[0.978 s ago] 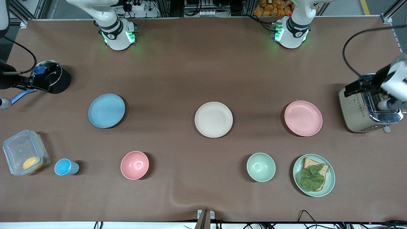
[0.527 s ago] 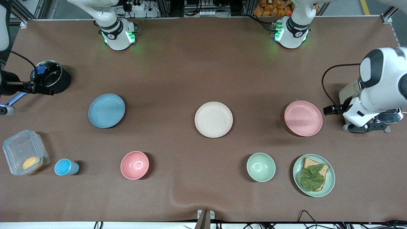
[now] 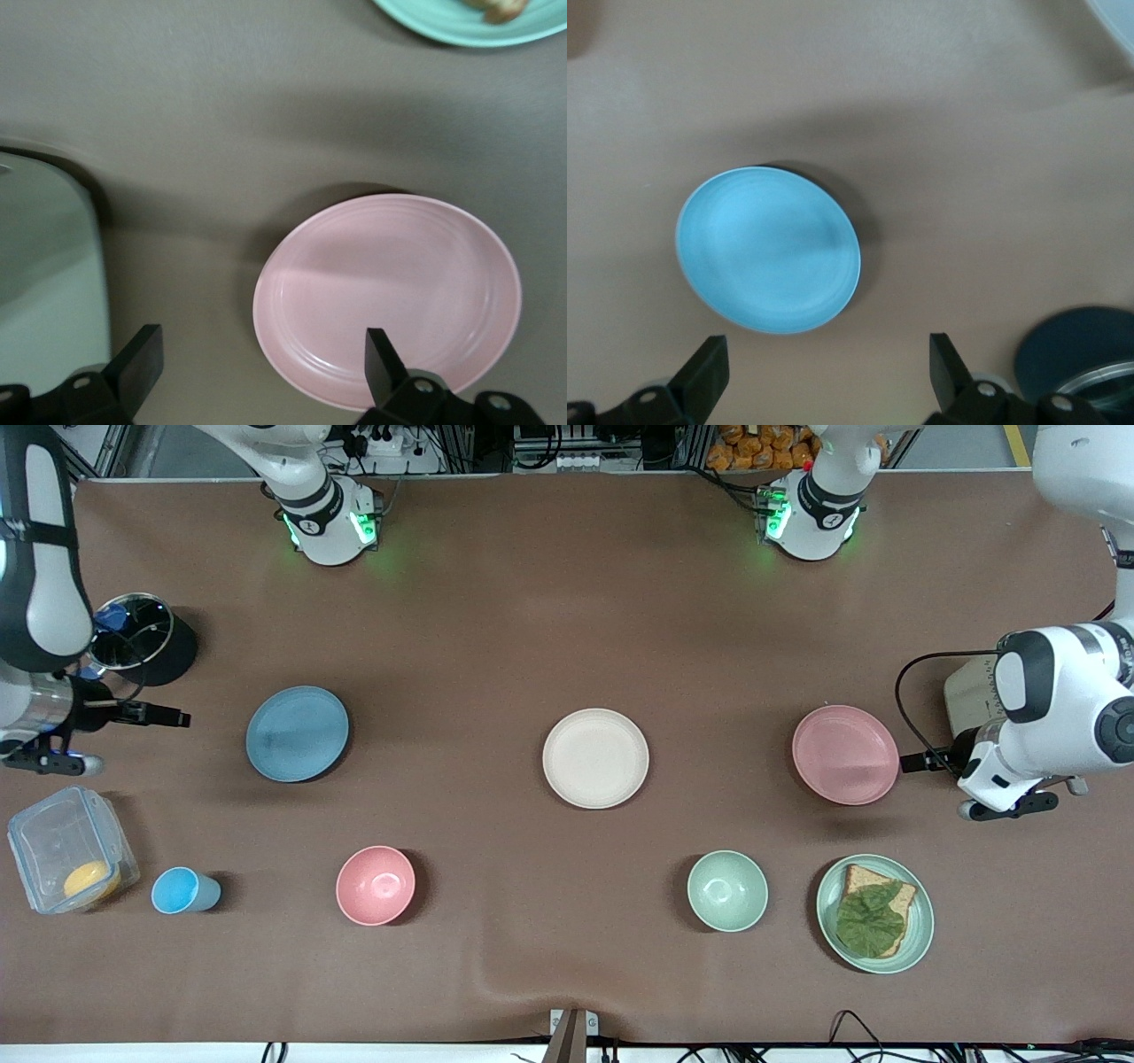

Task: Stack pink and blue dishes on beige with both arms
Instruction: 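Grasp the pink plate with the left gripper while the right gripper grasps blue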

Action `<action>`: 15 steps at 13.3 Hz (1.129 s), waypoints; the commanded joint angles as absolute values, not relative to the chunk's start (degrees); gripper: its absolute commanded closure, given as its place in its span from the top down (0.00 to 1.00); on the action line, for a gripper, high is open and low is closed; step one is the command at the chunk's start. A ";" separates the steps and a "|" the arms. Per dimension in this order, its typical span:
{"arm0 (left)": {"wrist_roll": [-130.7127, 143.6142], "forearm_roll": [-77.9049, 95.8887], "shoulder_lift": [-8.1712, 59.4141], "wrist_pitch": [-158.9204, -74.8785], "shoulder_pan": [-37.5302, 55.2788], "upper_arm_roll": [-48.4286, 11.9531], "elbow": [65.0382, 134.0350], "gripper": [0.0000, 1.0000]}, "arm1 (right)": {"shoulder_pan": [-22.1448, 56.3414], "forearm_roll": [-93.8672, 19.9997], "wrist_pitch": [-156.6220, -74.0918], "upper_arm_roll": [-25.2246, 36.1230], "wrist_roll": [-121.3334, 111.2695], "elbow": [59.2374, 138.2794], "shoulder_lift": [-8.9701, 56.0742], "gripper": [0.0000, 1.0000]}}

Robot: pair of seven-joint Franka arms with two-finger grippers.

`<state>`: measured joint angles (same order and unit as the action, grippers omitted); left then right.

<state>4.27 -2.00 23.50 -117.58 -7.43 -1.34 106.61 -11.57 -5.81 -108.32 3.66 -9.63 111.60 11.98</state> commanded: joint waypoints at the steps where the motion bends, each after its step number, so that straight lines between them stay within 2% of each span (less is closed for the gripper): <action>1: 4.22 -0.70 26.53 -118.12 -8.00 -1.93 106.00 1.00 | -12.31 -8.69 -116.43 2.72 -12.56 119.95 12.12 1.00; 6: 4.22 0.78 30.67 -119.79 -8.17 -1.93 106.00 1.00 | -12.92 -12.30 -120.93 2.72 -22.22 120.24 21.17 1.00; 11: 2.02 4.57 32.61 -119.79 -9.49 -1.93 105.65 1.00 | -12.48 -12.39 -123.40 2.46 -26.62 119.89 25.66 1.00; 15: 2.02 4.66 33.57 -119.71 -9.75 -1.93 105.64 0.86 | -12.39 -12.39 -123.84 2.11 -26.89 119.09 27.77 1.00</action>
